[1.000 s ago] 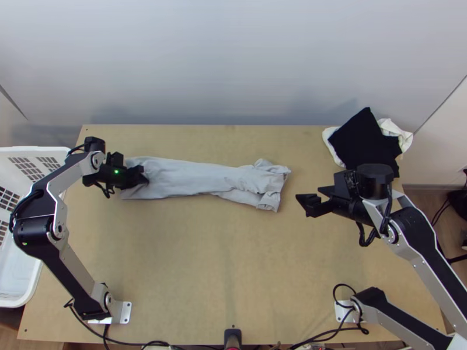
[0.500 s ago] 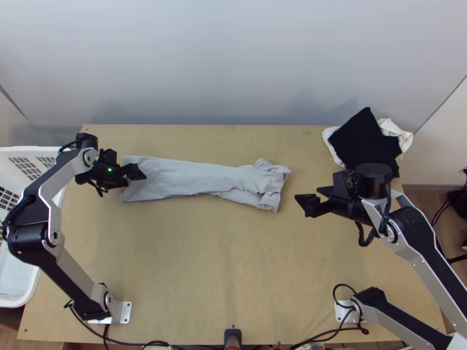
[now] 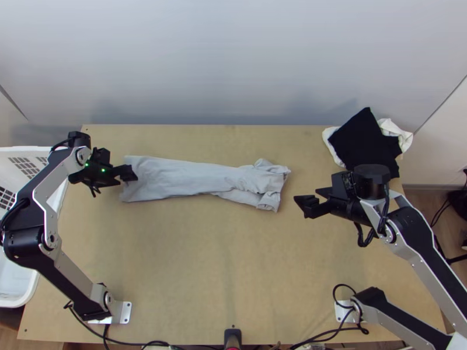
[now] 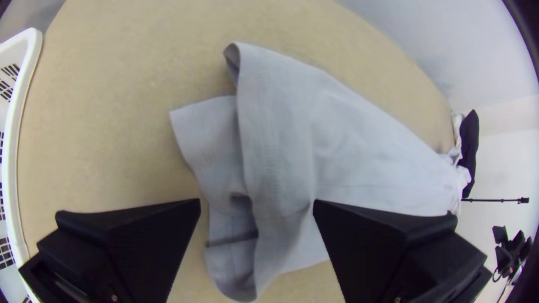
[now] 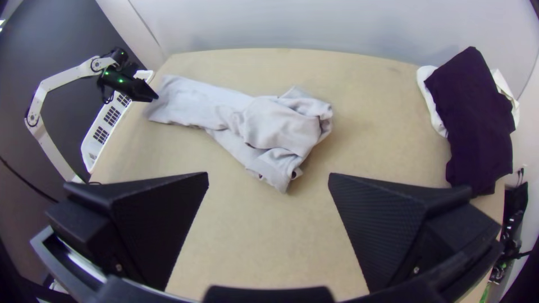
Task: Fold the t-shirt
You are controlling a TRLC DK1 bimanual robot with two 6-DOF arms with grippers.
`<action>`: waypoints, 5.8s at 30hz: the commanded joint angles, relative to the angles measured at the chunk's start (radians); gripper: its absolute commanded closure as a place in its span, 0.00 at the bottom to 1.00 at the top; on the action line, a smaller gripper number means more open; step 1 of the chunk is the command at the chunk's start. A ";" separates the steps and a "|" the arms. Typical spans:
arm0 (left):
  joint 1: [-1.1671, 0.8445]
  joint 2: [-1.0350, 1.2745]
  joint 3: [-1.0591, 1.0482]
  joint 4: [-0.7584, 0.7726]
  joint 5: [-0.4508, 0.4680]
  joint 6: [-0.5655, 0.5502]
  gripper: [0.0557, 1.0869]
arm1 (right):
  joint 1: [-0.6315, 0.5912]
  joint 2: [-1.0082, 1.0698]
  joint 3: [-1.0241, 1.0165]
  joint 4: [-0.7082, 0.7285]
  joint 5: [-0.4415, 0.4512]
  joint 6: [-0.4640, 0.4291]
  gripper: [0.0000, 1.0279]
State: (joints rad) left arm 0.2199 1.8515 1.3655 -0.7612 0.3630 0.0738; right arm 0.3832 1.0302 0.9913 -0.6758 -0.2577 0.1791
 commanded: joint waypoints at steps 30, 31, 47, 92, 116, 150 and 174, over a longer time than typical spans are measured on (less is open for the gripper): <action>-0.140 0.038 0.057 0.031 0.234 -0.258 0.96 | -0.015 0.001 -0.057 0.010 0.002 0.007 0.03; -0.140 0.029 0.066 0.030 0.235 -0.267 0.96 | -0.015 -0.001 -0.059 0.010 0.002 0.010 0.03; -0.258 0.000 0.383 -0.144 0.125 -0.289 0.96 | -0.038 -0.094 -0.126 0.010 0.002 0.026 0.03; -1.188 0.503 0.952 0.013 -0.407 -0.272 0.96 | -0.168 -0.374 -0.373 0.094 -0.006 0.099 0.04; -1.061 0.121 0.834 0.002 -0.397 -0.301 0.04 | -0.279 -0.200 -0.507 0.375 -0.048 0.243 0.04; -0.654 -0.472 0.319 -0.179 -0.526 -0.243 0.04 | 0.063 0.766 -0.008 0.588 -0.201 0.298 0.04; -0.476 -0.790 -0.123 -0.082 -0.523 -0.197 0.04 | -0.015 0.521 0.132 0.527 0.113 -0.047 0.97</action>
State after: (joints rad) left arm -0.3054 1.0946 1.3231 -0.8619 -0.1585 -0.1467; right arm 0.4442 1.6863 1.0523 -0.1066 -0.1917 0.2173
